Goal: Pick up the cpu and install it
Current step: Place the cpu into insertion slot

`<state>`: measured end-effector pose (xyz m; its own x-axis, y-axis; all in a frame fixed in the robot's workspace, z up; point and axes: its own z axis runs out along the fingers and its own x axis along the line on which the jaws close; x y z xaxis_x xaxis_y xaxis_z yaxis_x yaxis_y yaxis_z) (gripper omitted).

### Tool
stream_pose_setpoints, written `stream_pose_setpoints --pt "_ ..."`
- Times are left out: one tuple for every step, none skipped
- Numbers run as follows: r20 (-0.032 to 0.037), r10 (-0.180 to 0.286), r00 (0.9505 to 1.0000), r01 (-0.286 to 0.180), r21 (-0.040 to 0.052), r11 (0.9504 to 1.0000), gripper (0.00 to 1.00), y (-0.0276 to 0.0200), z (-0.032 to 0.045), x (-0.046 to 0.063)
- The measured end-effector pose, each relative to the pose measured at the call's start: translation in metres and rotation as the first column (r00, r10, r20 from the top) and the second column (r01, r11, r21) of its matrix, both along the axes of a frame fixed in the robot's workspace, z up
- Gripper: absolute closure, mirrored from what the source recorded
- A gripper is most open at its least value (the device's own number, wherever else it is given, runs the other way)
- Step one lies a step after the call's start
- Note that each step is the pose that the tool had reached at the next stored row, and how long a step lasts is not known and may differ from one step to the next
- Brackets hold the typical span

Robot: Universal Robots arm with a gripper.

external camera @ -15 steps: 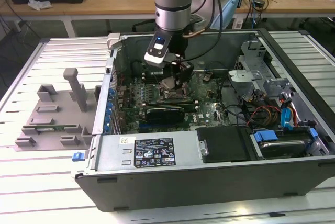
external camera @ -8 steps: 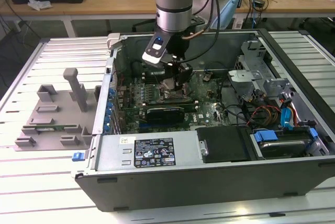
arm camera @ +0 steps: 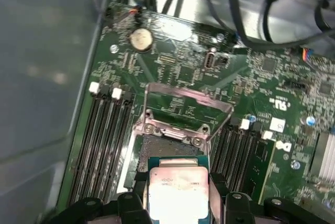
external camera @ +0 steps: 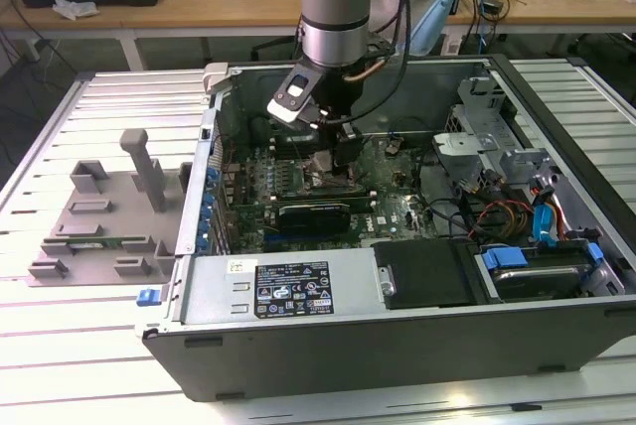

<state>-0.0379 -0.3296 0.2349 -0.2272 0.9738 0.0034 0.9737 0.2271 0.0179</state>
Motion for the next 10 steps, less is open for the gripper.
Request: stream_pose_setpoints --pt "0.0000 -0.018 0.9998 0.018 0.0001 0.9998 0.45 0.0000 -0.0006 0.0000" --pt "0.0000 -0.038 0.9993 0.038 0.0000 0.9993 0.45 0.0000 -0.0013 0.0000" --pt "0.0000 -0.061 0.9982 0.061 0.0000 0.9982 0.45 0.0000 -0.0021 0.0000" --pt "0.0000 -0.076 0.9971 0.076 0.0000 0.9971 0.45 0.0000 -0.0026 0.0000" --pt "0.0000 -0.108 0.9942 0.108 0.0000 0.9942 0.45 0.0000 -0.0036 0.0000" --pt "0.0000 -0.126 0.9921 0.126 0.0000 0.9921 0.45 0.0000 -0.0042 0.0000" --pt "0.0000 -0.142 0.9899 0.142 -0.0001 0.9899 0.45 0.0000 -0.0047 0.0000" --pt "0.0000 -0.173 0.9850 0.173 0.0000 0.9850 0.45 0.0000 -0.0055 0.0000" --pt "-0.0001 -0.191 0.9815 0.191 0.0002 0.9815 0.45 0.0000 -0.0059 0.0000" --pt "-0.0004 -0.202 0.9794 0.202 0.0014 0.9794 0.45 0.0000 -0.0062 0.0000"
